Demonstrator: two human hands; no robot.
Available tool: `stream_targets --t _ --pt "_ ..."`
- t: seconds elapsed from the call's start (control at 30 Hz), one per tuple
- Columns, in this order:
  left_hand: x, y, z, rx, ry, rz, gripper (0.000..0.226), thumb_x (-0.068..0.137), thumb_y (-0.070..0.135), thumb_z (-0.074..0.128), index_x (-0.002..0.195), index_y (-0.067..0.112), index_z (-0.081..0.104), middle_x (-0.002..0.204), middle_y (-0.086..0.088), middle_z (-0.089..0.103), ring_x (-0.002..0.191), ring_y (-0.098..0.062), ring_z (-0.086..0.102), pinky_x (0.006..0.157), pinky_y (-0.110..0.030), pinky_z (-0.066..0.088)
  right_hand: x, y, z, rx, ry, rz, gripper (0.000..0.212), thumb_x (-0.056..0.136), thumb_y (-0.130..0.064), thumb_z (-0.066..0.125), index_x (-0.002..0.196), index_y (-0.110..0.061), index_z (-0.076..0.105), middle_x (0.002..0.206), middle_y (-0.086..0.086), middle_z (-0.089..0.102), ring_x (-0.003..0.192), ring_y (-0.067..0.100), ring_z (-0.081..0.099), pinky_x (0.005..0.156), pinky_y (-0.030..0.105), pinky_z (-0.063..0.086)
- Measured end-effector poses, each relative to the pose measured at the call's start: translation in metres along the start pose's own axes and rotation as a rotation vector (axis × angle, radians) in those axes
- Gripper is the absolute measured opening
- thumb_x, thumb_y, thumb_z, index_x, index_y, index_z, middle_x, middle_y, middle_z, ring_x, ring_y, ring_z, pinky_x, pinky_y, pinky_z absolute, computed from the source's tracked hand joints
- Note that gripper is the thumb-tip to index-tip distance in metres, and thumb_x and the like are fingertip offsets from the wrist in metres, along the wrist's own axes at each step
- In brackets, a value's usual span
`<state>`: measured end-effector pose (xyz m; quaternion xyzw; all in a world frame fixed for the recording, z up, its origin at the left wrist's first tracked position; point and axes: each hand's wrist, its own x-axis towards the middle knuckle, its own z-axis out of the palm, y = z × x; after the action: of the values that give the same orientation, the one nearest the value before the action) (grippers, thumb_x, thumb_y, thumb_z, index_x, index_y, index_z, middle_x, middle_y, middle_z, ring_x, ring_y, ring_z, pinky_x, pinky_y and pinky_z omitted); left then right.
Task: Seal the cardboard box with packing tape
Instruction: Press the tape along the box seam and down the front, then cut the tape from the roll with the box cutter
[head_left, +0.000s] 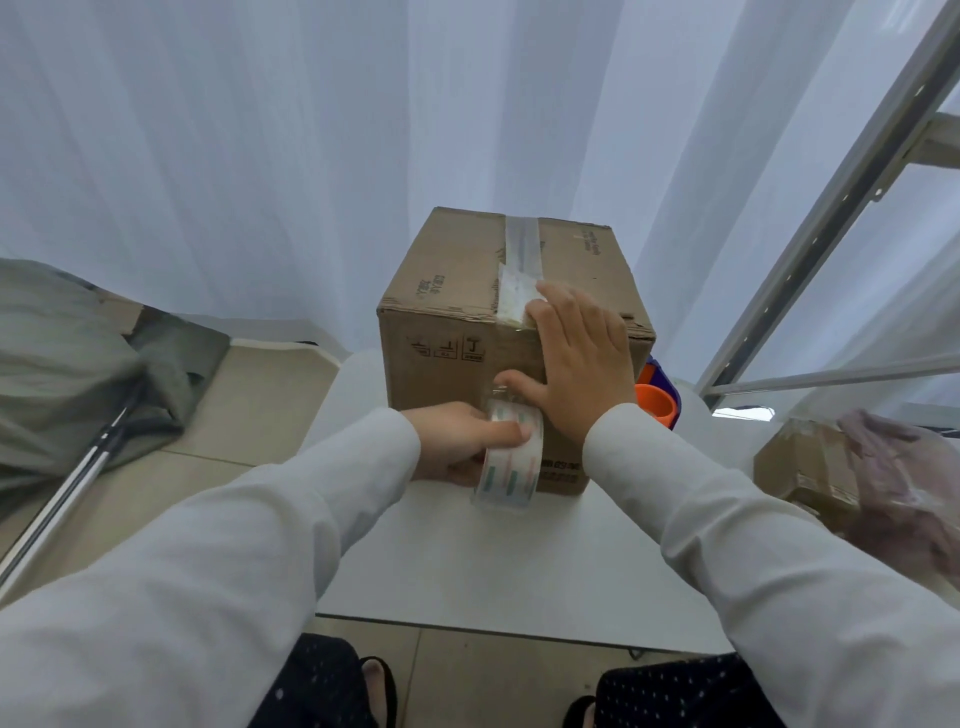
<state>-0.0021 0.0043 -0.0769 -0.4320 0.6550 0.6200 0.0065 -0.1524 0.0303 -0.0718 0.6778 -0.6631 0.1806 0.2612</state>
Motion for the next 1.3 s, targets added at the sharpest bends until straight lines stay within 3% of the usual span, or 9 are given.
stream_targets --t 0.13,0.5,0.7,0.87,0.93,1.07,1.13,1.23,1.3 --pt "0.002 0.001 -0.001 -0.016 -0.061 -0.034 0.042 0.092 0.04 0.047 0.118 0.009 0.056 0.112 -0.012 0.067 0.103 -0.024 0.064 0.096 -0.033 0.049 0.0 0.0 0.005 -0.004 0.043 -0.103 0.076 0.072 -0.046 0.07 0.133 -0.013 0.039 0.139 0.012 0.047 0.132 0.03 0.036 0.107 0.039 0.01" --pt "-0.001 0.005 0.003 -0.004 -0.029 -0.08 0.04 0.094 0.045 0.036 0.095 0.012 0.058 0.088 -0.007 0.068 0.079 -0.017 0.065 0.069 -0.022 0.054 -0.004 -0.003 0.011 -0.008 0.039 -0.064 0.085 0.062 -0.053 0.073 0.13 -0.015 0.039 0.126 0.01 0.055 0.117 0.03 0.049 0.096 0.037 0.021" --pt "-0.002 0.003 0.004 -0.011 0.008 -0.073 0.039 0.093 0.047 0.037 0.092 0.014 0.058 0.083 -0.006 0.067 0.074 -0.014 0.065 0.071 -0.023 0.054 -0.008 -0.002 0.018 -0.024 0.044 -0.061 0.096 0.056 -0.057 0.074 0.132 -0.012 0.036 0.127 0.012 0.052 0.117 0.026 0.033 0.097 0.037 0.02" --pt "-0.004 0.003 0.006 -0.002 0.026 -0.087 0.034 0.093 0.043 0.043 0.093 0.014 0.059 0.082 -0.007 0.068 0.074 -0.016 0.066 0.073 -0.026 0.054 -0.008 0.006 -0.002 0.163 0.026 -0.089 0.083 0.069 -0.056 0.065 0.133 -0.016 0.029 0.129 0.011 0.049 0.116 0.025 0.041 0.098 0.033 0.023" --pt "-0.004 0.001 0.008 0.004 0.062 -0.093 0.035 0.093 0.042 0.044 0.097 0.011 0.06 0.082 -0.007 0.068 0.073 -0.017 0.066 0.071 -0.025 0.054 -0.011 0.028 -0.019 0.305 0.123 0.026 0.063 0.08 -0.046 0.059 0.13 -0.015 0.037 0.128 0.01 0.048 0.114 0.02 0.038 0.097 0.029 0.023" --pt "-0.006 0.002 0.009 0.103 0.097 -0.113 0.041 0.092 0.043 0.044 0.105 0.008 0.061 0.084 -0.006 0.065 0.065 -0.014 0.057 0.068 -0.022 0.046 -0.042 0.1 -0.029 0.346 0.273 0.554 0.033 0.09 -0.03 0.05 0.118 -0.014 0.05 0.123 0.008 0.054 0.112 0.024 0.049 0.097 0.037 0.034" --pt "-0.007 0.003 0.007 0.151 0.068 -0.139 0.04 0.092 0.045 0.042 0.101 0.012 0.062 0.084 -0.002 0.066 0.065 -0.011 0.057 0.067 -0.021 0.04 -0.076 0.129 -0.02 0.174 -0.016 0.696 0.03 0.092 -0.03 0.047 0.117 -0.016 0.053 0.122 0.008 0.056 0.11 0.026 0.052 0.095 0.04 0.04" --pt "-0.003 0.001 -0.001 0.108 0.079 -0.145 0.045 0.089 0.051 0.042 0.098 0.012 0.064 0.085 -0.005 0.07 0.074 -0.014 0.063 0.081 -0.025 0.045 -0.132 0.149 0.009 -0.17 -0.748 0.564 0.04 0.091 -0.035 0.048 0.128 -0.019 0.047 0.13 0.005 0.053 0.113 0.025 0.053 0.095 0.038 0.045" --pt "0.003 -0.003 -0.007 0.094 0.097 -0.141 0.049 0.086 0.054 0.045 0.094 0.011 0.068 0.082 -0.005 0.074 0.079 -0.017 0.065 0.093 -0.031 0.046 -0.156 0.151 0.032 -0.171 -0.935 0.508 0.044 0.092 -0.036 0.045 0.132 -0.018 0.04 0.131 0.006 0.05 0.113 0.025 0.053 0.094 0.038 0.046"
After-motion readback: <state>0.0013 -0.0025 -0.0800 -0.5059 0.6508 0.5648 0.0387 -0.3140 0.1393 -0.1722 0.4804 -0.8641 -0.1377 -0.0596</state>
